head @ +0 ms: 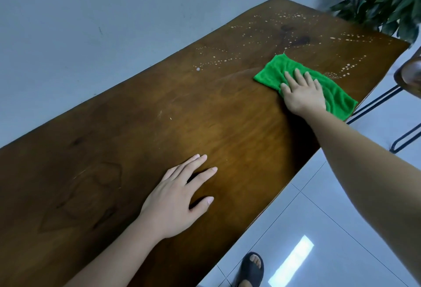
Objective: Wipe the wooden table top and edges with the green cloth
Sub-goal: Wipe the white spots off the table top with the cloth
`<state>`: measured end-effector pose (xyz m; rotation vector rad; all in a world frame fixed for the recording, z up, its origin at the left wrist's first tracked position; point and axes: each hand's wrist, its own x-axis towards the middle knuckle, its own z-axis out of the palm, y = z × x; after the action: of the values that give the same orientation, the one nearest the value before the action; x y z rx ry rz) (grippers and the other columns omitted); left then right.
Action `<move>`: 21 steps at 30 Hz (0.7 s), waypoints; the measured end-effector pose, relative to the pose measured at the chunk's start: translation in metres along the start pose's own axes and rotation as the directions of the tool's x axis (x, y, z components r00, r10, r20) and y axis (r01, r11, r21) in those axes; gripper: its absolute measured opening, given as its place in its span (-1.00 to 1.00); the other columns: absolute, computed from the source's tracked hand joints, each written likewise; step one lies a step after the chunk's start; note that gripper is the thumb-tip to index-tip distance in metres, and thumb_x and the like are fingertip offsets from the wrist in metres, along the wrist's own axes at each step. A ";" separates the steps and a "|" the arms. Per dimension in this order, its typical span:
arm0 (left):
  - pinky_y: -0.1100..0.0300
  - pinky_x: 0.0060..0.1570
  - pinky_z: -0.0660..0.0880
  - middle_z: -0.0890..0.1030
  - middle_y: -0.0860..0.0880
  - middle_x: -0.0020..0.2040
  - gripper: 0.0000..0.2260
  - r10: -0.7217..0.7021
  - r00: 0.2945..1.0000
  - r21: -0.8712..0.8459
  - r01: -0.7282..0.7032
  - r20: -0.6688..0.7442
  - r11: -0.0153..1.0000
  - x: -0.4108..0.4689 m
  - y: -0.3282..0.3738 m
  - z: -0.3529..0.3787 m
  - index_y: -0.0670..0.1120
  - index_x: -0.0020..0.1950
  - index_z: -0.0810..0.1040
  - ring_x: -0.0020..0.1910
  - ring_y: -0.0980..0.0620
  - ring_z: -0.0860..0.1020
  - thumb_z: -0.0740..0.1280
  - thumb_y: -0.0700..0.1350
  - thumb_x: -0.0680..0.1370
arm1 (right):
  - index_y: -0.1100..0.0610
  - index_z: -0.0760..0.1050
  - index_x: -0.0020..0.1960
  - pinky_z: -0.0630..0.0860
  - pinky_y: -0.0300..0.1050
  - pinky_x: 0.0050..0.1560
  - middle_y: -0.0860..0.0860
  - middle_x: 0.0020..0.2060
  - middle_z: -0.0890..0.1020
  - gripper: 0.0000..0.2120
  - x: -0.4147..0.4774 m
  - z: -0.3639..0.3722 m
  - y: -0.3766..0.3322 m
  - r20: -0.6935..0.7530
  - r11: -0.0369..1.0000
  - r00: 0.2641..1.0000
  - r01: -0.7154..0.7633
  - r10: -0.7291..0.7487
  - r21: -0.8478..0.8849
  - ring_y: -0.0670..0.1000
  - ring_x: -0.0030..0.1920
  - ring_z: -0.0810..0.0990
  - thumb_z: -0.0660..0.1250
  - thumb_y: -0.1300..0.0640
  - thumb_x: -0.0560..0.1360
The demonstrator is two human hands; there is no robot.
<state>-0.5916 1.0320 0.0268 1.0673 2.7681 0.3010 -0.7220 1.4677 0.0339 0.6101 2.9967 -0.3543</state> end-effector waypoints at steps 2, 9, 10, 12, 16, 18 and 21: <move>0.01 0.69 0.04 -0.12 0.30 0.80 -0.40 -0.002 1.000 -0.001 0.002 0.006 1.000 0.000 0.001 -0.001 0.43 0.75 0.01 0.79 0.19 -0.09 0.03 0.44 0.71 | -0.17 -0.01 0.79 -0.16 0.15 0.74 -0.09 0.78 -0.06 -0.37 -0.025 0.006 -0.010 0.019 0.994 0.994 0.111 -0.111 0.001 0.06 0.78 -0.14 -0.16 -0.31 0.76; -0.03 0.75 0.09 -0.10 0.25 0.81 -0.41 0.008 1.000 0.005 -0.008 0.016 1.000 -0.002 0.004 -0.003 0.38 0.77 0.03 0.79 0.20 -0.14 0.01 0.41 0.73 | -0.28 0.18 0.71 -0.26 0.05 0.73 -0.25 0.74 0.02 -0.43 -0.101 0.020 -0.093 0.196 0.760 0.735 0.639 -0.649 0.118 -0.11 0.75 -0.18 -0.14 -0.30 0.73; -0.04 0.75 0.09 -0.10 0.24 0.81 -0.41 0.013 1.000 0.005 -0.013 0.018 1.000 -0.002 0.004 -0.004 0.36 0.77 0.03 0.78 0.20 -0.16 0.01 0.40 0.73 | -0.29 0.19 0.71 -0.29 0.01 0.72 -0.26 0.74 0.02 -0.46 -0.103 0.023 -0.110 0.223 0.711 0.677 0.690 -0.701 0.139 -0.13 0.75 -0.18 -0.10 -0.25 0.75; -0.04 0.75 0.09 -0.09 0.23 0.82 -0.41 0.016 1.000 -0.002 -0.016 0.022 1.000 -0.002 0.004 -0.004 0.35 0.78 0.04 0.78 0.21 -0.17 0.01 0.39 0.74 | -0.30 0.19 0.71 -0.32 -0.02 0.71 -0.25 0.75 0.02 -0.49 -0.103 0.032 -0.148 0.266 0.621 0.572 0.765 -0.776 0.169 -0.12 0.75 -0.19 -0.04 -0.19 0.77; -0.02 0.75 0.08 -0.06 0.22 0.82 -0.42 0.029 1.000 -0.017 -0.029 0.012 0.999 -0.001 0.002 -0.004 0.33 0.78 0.10 0.78 0.22 -0.17 0.07 0.36 0.75 | -0.30 0.17 0.73 -0.26 0.05 0.74 -0.19 0.76 0.04 -0.50 -0.083 0.049 -0.220 0.293 0.507 0.453 0.850 -0.842 0.144 -0.08 0.77 -0.15 0.00 -0.14 0.79; 0.01 0.74 0.06 -0.04 0.20 0.82 -0.43 0.048 0.999 -0.016 -0.048 0.004 0.999 -0.002 0.002 -0.004 0.30 0.78 0.13 0.78 0.20 -0.15 0.10 0.34 0.76 | -0.30 0.16 0.73 -0.24 0.04 0.74 -0.18 0.77 0.05 -0.51 -0.064 0.049 -0.244 0.282 0.523 0.473 0.841 -0.834 0.137 -0.08 0.77 -0.12 0.00 -0.13 0.81; 0.07 0.73 0.02 -0.04 0.20 0.82 -0.43 0.050 0.999 -0.021 -0.050 0.005 0.999 -0.003 0.002 -0.005 0.28 0.78 0.15 0.78 0.22 -0.15 0.12 0.32 0.76 | -0.28 0.14 0.74 -0.22 0.02 0.74 -0.16 0.77 0.04 -0.51 -0.033 0.044 -0.250 0.245 0.612 0.575 0.782 -0.781 0.117 -0.06 0.77 -0.09 -0.04 -0.17 0.81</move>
<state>-0.5897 1.0307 0.0327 1.1316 2.7302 0.3325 -0.7896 1.2208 0.0473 -0.7883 2.7800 -0.4137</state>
